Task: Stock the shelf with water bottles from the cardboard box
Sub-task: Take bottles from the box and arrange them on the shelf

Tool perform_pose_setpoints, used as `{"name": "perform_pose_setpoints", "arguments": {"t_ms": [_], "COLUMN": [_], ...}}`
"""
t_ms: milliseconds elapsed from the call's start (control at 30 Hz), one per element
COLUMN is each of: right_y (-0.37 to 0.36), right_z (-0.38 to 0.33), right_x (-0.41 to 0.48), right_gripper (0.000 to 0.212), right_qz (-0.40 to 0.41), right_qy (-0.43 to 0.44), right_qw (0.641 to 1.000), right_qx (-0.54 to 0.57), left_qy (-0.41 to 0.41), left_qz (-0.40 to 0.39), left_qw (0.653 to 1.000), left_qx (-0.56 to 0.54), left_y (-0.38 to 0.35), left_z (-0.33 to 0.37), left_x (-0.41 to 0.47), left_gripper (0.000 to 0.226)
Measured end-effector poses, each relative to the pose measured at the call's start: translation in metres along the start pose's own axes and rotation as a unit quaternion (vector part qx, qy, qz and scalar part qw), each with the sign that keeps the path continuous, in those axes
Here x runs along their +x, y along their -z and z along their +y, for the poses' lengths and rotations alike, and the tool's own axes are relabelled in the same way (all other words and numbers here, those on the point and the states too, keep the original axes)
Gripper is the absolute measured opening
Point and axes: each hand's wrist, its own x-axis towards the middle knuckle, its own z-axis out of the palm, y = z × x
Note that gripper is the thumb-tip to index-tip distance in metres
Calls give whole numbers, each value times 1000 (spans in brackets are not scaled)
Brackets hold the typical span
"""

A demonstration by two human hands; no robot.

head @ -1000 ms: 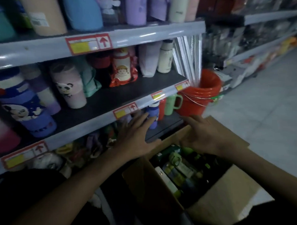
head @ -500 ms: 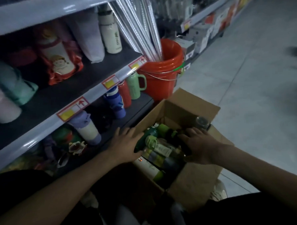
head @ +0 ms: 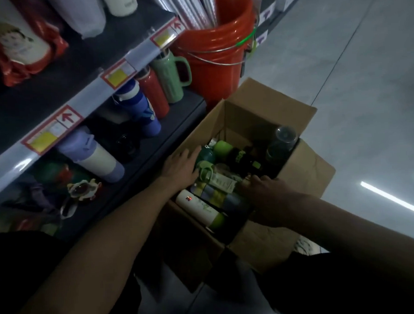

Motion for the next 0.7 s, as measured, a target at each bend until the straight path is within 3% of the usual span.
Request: {"name": "perform_pose_setpoints", "arguments": {"t_ms": [167,267,500,700], "right_y": [-10,-16,-17,-15], "right_z": [-2,-2,-1,-2], "right_x": [15,24,37,40], "right_gripper": [68,70,70,67], "right_qz": [12,3,-11,-32], "right_qy": [8,6,5,10], "right_qw": [1000,1000,1000,999], "right_qx": [0,-6,-8,-12], "left_qy": [-53,-74,-23,-28], "left_qz": [16,-14,-140,-131], "left_qw": [998,996,989,987], "left_qx": [38,52,31,90], "left_y": [-2,-11,-32,-26], "left_z": [7,10,15,17], "left_x": [53,79,112,121], "left_gripper": [73,76,72,57]}}
